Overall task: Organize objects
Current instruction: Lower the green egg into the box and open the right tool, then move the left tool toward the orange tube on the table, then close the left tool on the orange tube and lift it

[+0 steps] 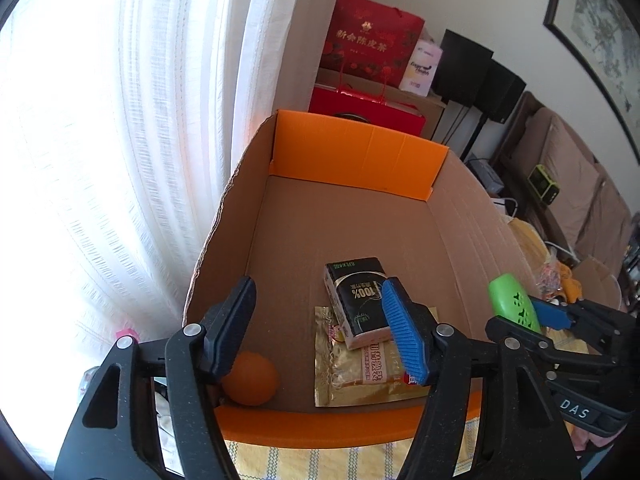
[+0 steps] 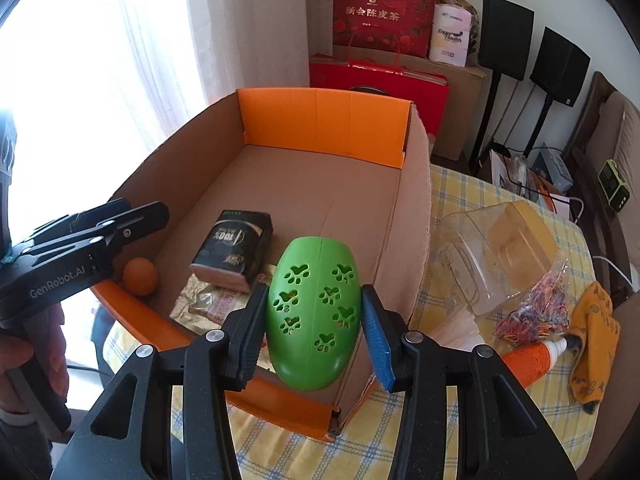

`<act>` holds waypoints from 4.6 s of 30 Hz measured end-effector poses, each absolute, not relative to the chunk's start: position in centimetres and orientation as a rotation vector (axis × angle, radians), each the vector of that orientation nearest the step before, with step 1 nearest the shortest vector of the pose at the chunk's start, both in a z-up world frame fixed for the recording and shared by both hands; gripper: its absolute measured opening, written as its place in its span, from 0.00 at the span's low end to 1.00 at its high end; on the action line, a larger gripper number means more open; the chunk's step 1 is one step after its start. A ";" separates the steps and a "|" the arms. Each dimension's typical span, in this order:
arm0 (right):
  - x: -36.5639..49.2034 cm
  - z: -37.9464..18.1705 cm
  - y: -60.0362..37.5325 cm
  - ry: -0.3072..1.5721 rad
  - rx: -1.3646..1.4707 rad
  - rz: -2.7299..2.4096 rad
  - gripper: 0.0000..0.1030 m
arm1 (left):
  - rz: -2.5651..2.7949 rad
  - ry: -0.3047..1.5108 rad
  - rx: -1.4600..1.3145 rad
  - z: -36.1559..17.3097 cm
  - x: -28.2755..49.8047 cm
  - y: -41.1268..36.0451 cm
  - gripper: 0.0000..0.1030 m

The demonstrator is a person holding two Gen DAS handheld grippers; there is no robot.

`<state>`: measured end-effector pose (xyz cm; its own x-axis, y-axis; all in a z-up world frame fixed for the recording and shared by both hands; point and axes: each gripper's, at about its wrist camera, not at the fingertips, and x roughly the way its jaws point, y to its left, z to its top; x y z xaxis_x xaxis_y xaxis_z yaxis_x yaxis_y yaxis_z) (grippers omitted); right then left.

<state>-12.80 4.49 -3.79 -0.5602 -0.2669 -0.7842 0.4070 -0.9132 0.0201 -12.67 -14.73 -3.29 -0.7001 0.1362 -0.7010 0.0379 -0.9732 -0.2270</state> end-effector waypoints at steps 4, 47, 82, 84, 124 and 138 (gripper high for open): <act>-12.4 -3.6 4.6 0.233 1.196 -2.479 0.45 | 2.823 -0.361 -1.178 -2.9 -12.5 -14.8 0.60; -10.6 0.2 18.0 0.016 1.179 -2.689 0.80 | 2.610 -0.255 -1.110 2.0 -13.6 -5.2 0.91; -11.0 -4.7 26.1 -0.177 1.353 -2.716 0.70 | 2.453 -0.122 -1.049 -0.8 -8.5 3.0 0.91; -11.0 -4.8 26.2 -0.175 1.355 -2.723 0.69 | 2.445 -0.104 -1.044 -0.9 -8.3 3.5 0.91; -7.4 -3.2 34.9 -0.379 1.288 -2.863 0.69 | 2.188 0.386 -1.194 -7.7 -14.0 20.0 0.55; -7.6 -3.8 35.2 -0.395 1.299 -2.843 0.69 | 2.179 0.479 -1.251 -9.3 -15.6 21.4 0.55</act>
